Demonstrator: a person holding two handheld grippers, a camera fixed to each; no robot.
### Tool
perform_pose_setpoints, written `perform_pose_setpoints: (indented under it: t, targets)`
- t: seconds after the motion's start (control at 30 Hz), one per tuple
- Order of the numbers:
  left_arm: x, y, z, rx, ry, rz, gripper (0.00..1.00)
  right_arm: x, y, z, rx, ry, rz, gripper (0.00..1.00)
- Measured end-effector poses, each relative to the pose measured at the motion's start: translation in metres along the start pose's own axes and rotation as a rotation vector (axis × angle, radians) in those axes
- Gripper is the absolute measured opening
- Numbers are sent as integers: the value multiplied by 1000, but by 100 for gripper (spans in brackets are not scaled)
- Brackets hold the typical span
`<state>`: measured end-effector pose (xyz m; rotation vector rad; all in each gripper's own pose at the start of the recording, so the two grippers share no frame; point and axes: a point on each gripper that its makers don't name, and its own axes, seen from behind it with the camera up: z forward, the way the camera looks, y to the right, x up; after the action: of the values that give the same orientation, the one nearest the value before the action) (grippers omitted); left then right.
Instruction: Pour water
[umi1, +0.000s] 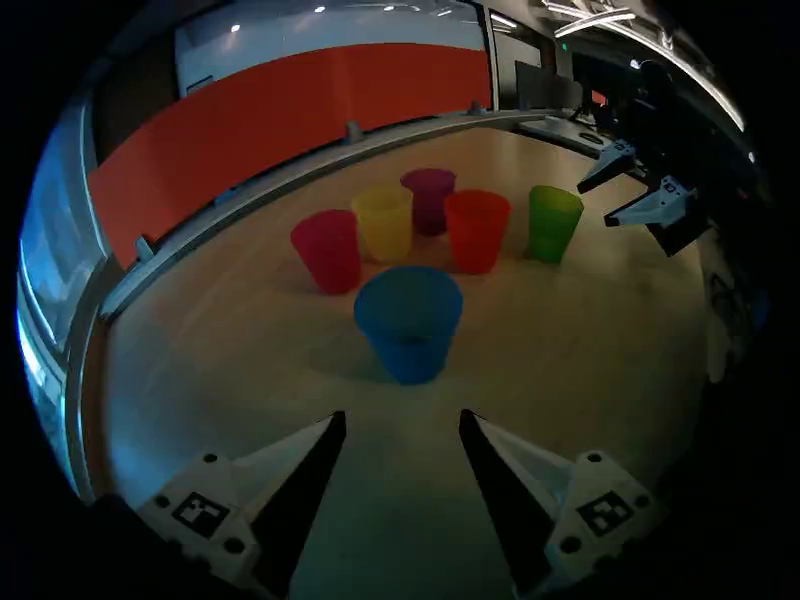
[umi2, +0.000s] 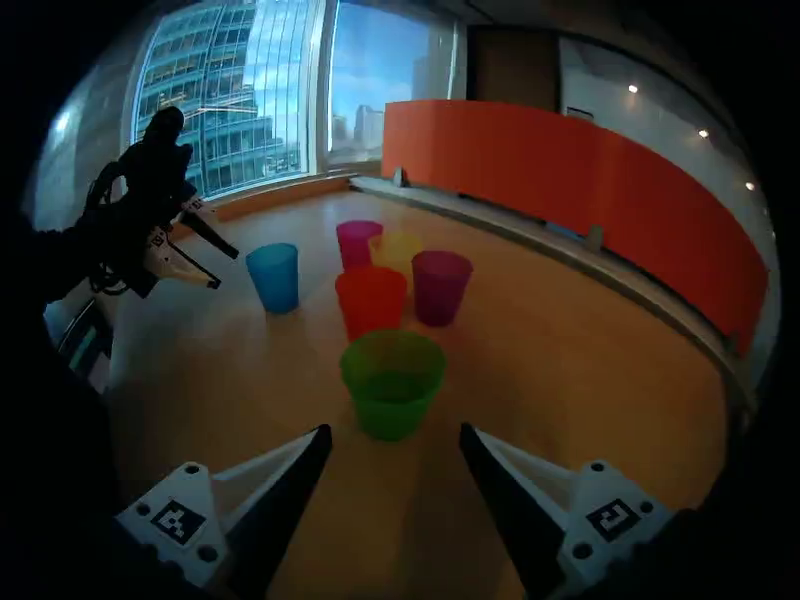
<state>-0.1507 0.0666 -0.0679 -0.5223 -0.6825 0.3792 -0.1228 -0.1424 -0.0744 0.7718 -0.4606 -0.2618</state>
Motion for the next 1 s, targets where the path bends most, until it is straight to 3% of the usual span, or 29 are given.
perform_pose_setpoints:
  t: [0.3,0.67,1.0]
  targets:
    - [9,-3,-14,44,58,-29,84,7,1,-13,-38,49,28,99]
    - [21,-13,-23,88,151,-120,84,23,10,-28,-104,129,97,99]
    - [34,-31,-37,156,249,-191,84,42,18,-40,-168,211,124,99]
